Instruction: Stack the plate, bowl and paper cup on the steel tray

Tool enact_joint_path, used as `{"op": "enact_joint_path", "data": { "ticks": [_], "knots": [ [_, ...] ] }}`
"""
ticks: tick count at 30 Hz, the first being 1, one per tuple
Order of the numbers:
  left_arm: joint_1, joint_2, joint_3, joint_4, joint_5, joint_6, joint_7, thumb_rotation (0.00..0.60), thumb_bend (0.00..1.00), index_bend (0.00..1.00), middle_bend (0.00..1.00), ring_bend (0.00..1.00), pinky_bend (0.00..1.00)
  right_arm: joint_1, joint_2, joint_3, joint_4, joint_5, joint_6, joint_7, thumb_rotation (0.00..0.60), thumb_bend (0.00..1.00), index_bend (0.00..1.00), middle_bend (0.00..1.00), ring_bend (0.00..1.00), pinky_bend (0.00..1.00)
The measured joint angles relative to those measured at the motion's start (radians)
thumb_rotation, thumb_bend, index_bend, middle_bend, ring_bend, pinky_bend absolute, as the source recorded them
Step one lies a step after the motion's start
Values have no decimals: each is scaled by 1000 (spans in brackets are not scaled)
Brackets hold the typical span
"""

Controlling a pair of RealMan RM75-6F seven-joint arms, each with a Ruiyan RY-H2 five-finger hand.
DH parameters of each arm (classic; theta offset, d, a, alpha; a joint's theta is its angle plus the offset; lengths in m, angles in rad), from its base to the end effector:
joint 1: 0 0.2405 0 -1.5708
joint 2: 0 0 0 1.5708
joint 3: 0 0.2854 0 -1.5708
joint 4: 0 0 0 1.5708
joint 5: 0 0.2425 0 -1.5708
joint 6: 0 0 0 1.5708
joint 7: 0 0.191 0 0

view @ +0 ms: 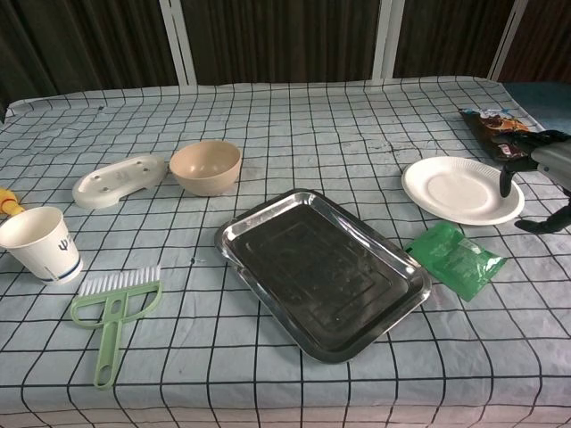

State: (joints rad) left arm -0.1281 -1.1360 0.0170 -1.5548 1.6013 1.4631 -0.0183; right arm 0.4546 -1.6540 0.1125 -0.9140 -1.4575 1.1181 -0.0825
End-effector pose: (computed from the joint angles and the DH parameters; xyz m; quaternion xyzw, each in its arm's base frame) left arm -0.3429 0.2310 0.1185 -0.6521 -0.3707 -0.3833 0.5389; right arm -0.3441 -0.3877 -0.0259 0.7142 -0.3084 0.3103 0.5463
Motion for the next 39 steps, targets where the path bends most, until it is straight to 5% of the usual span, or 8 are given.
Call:
{"op": "enact_joint_path", "data": {
  "ticks": [18, 39],
  "knots": [
    [-3, 3, -4, 1, -3, 2, -9, 600, 322, 0, 0, 0, 34, 47, -89, -5, 127, 11, -48, 31, 600, 183, 501, 0, 0, 0],
    [9, 11, -5, -3, -4, 25, -10, 600, 322, 0, 0, 0, 34, 76, -171, -12, 246, -9, -6, 117, 600, 525, 682, 55, 0, 0]
  ]
}}
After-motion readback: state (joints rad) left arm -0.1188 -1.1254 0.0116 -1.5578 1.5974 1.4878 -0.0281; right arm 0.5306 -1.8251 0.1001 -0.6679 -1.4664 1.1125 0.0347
